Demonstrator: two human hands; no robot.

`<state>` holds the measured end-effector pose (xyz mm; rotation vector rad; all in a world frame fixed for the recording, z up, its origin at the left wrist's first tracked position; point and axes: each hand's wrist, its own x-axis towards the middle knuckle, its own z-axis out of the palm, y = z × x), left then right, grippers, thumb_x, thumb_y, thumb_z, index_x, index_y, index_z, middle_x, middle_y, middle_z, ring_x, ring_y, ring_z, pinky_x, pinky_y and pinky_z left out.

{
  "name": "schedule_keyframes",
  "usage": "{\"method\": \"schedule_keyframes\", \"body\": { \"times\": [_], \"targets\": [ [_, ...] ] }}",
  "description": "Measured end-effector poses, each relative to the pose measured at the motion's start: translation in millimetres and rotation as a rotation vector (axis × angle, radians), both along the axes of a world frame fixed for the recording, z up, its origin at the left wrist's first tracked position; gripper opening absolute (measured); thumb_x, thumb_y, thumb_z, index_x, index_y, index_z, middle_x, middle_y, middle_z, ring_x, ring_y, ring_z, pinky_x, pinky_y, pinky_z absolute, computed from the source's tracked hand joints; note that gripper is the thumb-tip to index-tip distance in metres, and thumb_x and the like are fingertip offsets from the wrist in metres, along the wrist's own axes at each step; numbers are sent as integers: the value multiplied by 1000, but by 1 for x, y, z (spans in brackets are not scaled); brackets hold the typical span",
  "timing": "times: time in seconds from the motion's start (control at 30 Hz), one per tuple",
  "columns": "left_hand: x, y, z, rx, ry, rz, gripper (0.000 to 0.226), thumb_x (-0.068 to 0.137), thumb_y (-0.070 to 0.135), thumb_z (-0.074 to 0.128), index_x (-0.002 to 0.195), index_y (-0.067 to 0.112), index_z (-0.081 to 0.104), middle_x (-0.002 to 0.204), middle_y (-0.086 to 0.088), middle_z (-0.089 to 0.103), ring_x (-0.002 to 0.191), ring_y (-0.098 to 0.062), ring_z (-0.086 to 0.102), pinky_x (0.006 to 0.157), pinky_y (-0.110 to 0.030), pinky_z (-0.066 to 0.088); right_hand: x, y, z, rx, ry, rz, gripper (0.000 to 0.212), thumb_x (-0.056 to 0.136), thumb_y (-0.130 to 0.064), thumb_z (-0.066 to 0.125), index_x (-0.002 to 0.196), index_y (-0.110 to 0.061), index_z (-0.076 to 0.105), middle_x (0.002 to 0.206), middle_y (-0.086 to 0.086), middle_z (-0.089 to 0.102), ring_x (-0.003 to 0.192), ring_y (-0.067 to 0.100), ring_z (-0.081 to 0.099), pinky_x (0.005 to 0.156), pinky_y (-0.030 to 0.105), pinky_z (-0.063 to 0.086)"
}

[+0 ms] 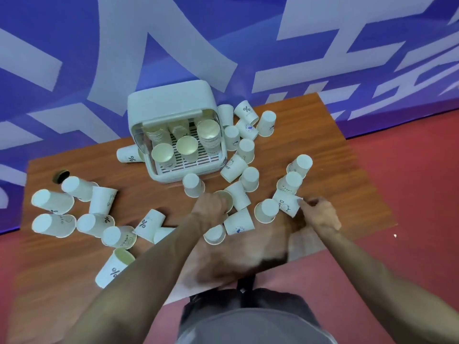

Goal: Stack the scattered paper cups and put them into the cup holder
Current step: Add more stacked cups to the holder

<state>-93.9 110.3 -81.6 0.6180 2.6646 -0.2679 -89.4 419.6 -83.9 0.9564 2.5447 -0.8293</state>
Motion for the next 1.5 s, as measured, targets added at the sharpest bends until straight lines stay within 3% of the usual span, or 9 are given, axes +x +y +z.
{"method": "schedule_keyframes", "body": {
  "times": [0.1,0.27,0.57,0.67,0.77,0.87,1.07,1.33,1.5],
  "targets": [
    [-3,0,8,-1,38,-4,27,97,37,47,75,22,48,82,-1,67,70,-23,60,60,-30,37,4,11,-17,-173,-47,-152,40,77,-56,69,93,-19,73,84,7,73,83,29,69,80,39,57],
    [-3,-1,25,9,62,-22,23,93,24,48,71,21,52,76,-2,66,63,-23,49,66,-31,38,-1,2,-23,-405,-28,-350,35,80,-39,78,95,-8,71,75,11,70,54,19,60,48,29,43],
    [6,-5,41,-58,115,-164,20,89,13,49,73,23,52,76,-1,64,66,-22,52,68,-32,27,7,-21,-11,-452,60,-308,17,81,-19,79,94,-10,72,74,12,70,57,16,62,59,30,50],
    [7,-7,41,-43,140,-185,19,90,15,50,75,24,57,78,0,67,70,-23,56,70,-33,29,20,-33,-1,-298,120,-140,10,81,-28,77,80,-20,71,84,7,74,66,18,66,67,30,50],
    [6,-9,40,15,158,-189,24,93,25,46,78,20,65,79,-1,67,71,-24,56,75,-36,36,36,-40,13,112,174,191,14,87,-44,64,85,-32,69,81,-9,71,75,22,64,64,31,45],
    [8,-11,42,58,186,-188,22,92,24,49,78,20,66,79,-1,67,71,-24,57,74,-36,38,41,-48,28,354,352,443,11,91,-41,63,92,-32,69,82,-8,70,75,24,67,61,31,46],
    [18,-14,44,133,236,-127,17,90,17,49,77,18,60,76,-2,62,68,-26,58,61,-33,28,30,-87,49,330,559,726,9,88,-27,72,97,-28,73,91,-11,73,79,15,69,53,28,48],
    [27,-38,60,216,365,29,19,76,19,72,62,18,59,60,1,55,51,-26,54,53,-29,25,15,-136,59,293,575,983,14,91,-19,64,103,-20,73,92,-2,73,85,24,68,57,35,51],
    [33,-54,74,318,407,201,19,69,18,74,59,16,57,57,-1,54,48,-28,53,50,-28,35,-3,-164,64,235,597,1052,16,93,-24,61,105,-23,72,96,-4,72,91,22,67,61,34,50]
  ]
}}
